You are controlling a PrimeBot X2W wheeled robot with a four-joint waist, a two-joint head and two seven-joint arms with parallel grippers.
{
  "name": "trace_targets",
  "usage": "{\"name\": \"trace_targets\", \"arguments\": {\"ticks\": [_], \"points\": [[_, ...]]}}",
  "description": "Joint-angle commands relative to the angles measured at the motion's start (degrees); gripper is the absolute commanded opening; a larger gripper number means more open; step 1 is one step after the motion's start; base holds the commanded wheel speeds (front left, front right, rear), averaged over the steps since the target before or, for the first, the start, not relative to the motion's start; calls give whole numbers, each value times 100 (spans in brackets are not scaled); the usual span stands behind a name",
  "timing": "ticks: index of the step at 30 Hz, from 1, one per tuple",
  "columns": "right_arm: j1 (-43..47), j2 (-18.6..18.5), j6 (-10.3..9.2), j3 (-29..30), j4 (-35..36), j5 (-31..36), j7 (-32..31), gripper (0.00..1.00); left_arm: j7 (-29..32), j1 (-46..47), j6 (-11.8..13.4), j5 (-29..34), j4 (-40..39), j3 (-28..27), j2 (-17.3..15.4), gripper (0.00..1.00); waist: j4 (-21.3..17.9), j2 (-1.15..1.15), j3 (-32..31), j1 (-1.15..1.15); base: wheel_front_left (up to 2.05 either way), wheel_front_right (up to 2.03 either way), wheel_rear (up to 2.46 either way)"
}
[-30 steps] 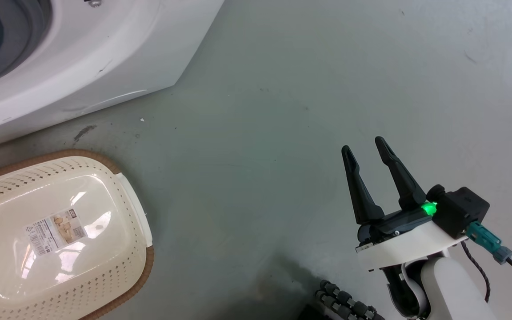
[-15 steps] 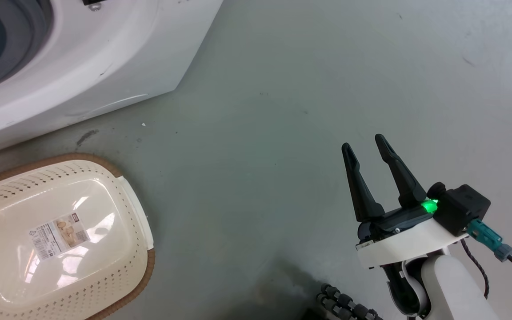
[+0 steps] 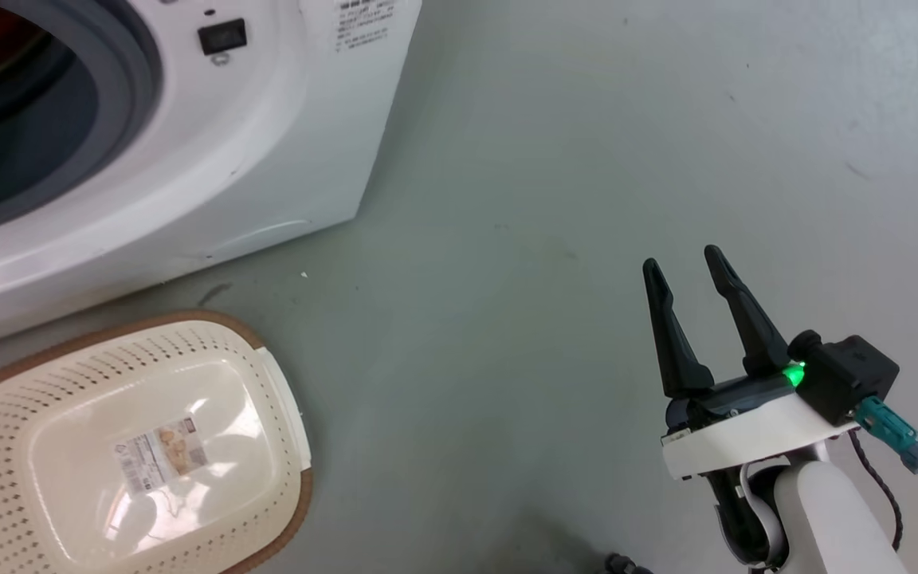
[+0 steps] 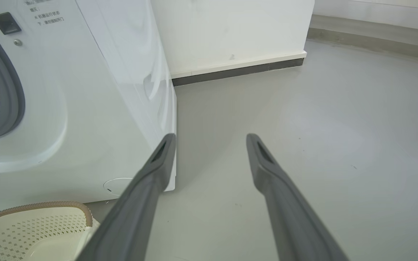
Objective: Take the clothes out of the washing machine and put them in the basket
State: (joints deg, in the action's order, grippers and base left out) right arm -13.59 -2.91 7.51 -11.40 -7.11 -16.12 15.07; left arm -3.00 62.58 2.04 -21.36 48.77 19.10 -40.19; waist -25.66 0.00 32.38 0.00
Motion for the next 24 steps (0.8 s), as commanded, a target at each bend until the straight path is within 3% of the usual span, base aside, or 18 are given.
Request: {"name": "trace_targets", "arguments": {"ticks": [1,9,12,24], "points": [[93,5,-4,71,-26,51,14,100,-285,-214,10,-111,95,-57,135,0,153,0,-335,0,0,0,0],[366,6,-4,247,-171,317,14,100,-1015,-858,-64,-434,487,-134,767,0,514,0,-1140,0,0,0,0],[490,5,-4,306,-239,352,13,100,-1094,-1071,-125,-584,645,-173,1033,0,665,0,-1448,0,0,0,0],[819,5,-4,568,-345,610,-68,100,-1200,-1362,-272,-693,728,-99,1583,0,1217,0,-2292,0,0,0,0]]}}
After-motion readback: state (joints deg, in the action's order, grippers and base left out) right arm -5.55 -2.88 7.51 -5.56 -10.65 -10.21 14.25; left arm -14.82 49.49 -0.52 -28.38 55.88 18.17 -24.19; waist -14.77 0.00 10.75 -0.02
